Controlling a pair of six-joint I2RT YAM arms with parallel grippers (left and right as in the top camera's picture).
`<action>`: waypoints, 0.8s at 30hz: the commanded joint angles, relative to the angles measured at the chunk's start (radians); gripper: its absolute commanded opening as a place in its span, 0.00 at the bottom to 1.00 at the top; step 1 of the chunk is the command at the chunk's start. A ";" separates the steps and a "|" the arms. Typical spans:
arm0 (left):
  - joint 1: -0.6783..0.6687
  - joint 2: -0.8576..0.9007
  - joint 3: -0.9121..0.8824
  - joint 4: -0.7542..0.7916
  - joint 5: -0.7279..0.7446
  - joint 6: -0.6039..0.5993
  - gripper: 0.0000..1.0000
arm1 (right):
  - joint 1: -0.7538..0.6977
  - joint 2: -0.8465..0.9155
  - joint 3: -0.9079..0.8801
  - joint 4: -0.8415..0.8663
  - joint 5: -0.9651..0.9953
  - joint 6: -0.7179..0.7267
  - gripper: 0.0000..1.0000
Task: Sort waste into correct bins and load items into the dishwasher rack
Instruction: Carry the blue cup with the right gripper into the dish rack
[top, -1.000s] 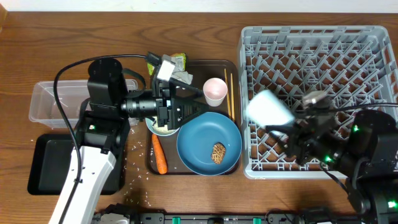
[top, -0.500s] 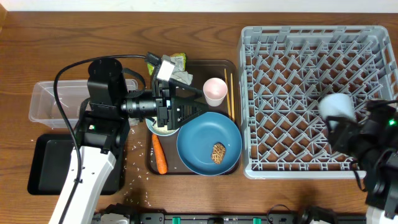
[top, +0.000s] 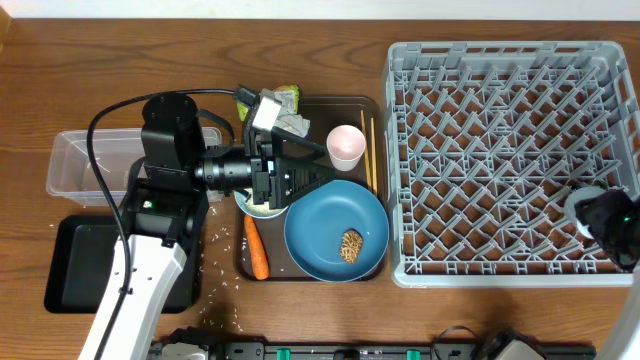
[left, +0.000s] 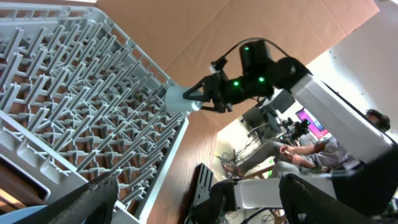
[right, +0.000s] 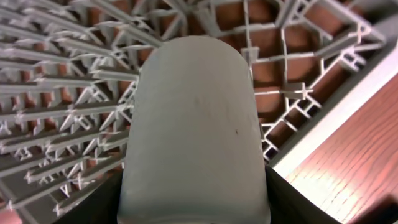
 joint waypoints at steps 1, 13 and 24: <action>0.004 -0.008 0.016 0.003 -0.001 0.010 0.84 | -0.041 0.050 0.013 0.002 -0.073 0.024 0.34; 0.004 -0.007 0.016 0.003 -0.006 0.015 0.85 | -0.049 0.160 0.023 -0.023 -0.117 0.039 0.67; -0.031 -0.005 0.016 -0.070 -0.347 0.122 0.85 | -0.035 0.141 0.256 -0.195 -0.417 -0.087 0.74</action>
